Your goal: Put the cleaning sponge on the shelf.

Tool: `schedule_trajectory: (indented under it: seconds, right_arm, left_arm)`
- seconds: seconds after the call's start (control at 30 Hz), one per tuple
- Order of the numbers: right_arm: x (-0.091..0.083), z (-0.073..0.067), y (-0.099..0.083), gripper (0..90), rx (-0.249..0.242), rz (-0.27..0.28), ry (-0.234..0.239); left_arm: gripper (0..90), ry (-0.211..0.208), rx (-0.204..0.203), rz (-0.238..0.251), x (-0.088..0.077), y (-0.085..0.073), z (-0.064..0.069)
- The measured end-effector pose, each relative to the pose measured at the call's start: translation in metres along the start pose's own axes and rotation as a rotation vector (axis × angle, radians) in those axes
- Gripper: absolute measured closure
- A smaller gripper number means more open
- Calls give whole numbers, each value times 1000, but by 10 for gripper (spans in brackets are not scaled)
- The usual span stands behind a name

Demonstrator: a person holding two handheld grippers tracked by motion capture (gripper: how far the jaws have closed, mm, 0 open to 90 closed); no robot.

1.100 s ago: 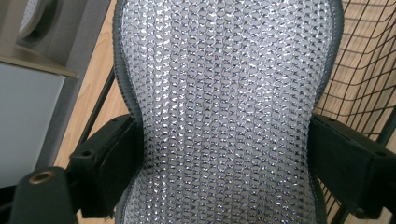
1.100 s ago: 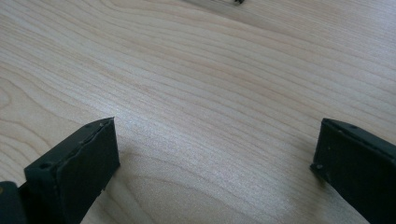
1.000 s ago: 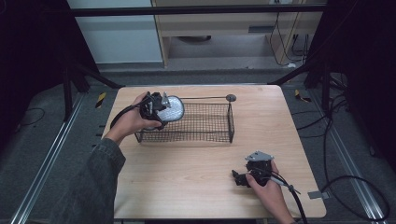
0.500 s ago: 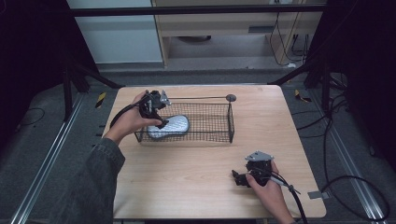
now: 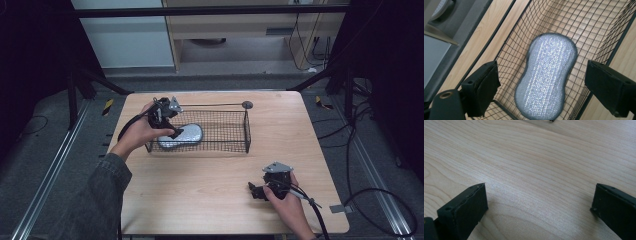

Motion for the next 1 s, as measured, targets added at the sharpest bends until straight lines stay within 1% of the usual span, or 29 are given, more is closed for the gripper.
schedule_trajectory:
  seconds: [0.1,0.13,0.2,0.23,0.33,0.5,0.57,0.6,0.63,0.67,0.73,0.8,0.9,0.93,1.0]
  right_arm:
    - [0,0,0,4,-2,0,-1]
    - [0,0,0,4,1,0,1]
    - [0,0,0,4,1,-1,1]
    - [0,0,0,4,1,0,1]
    - [0,0,0,4,3,-1,1]
    - [0,0,0,4,2,-1,1]
    - [0,0,0,4,4,-2,2]
    - [0,0,0,4,4,-2,2]
    - [0,0,0,4,0,0,1]
    - [0,-1,0,4,5,-1,2]
    - [0,0,0,4,1,-1,1]
    - [0,0,0,4,1,-1,1]
    - [0,0,0,4,2,0,1]
    - [0,0,0,4,1,0,2]
    - [0,0,0,4,0,0,0]
  left_arm:
    - [105,-7,-34,15,0,3,6]
    - [82,-4,-52,25,-1,6,9]
    - [74,-3,-58,32,-1,7,11]
    - [64,-5,-74,36,-1,9,14]
    - [57,-1,-82,39,-2,11,17]
    - [51,-4,-140,50,-2,14,23]
    - [50,11,-159,50,-3,15,24]
    - [50,11,-171,55,-4,15,25]
    - [50,6,-192,66,-4,16,27]
    - [48,1,-202,69,-5,17,29]
    - [46,8,-205,69,-5,17,32]
    - [44,3,-207,75,-6,18,36]
    - [45,5,-208,92,-8,20,43]
    - [43,9,-214,100,-8,21,45]
    - [37,5,-224,118,-12,23,52]
Point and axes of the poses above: each handheld gripper's, and its own axes: x roughly forward along the jaws, y roughly out of its top, z roughly to its right, the point moved 9 cm from there along x, roughly forward along the jaws, and after that the axes turned 7 degrees about x, right-handed, at the moved point
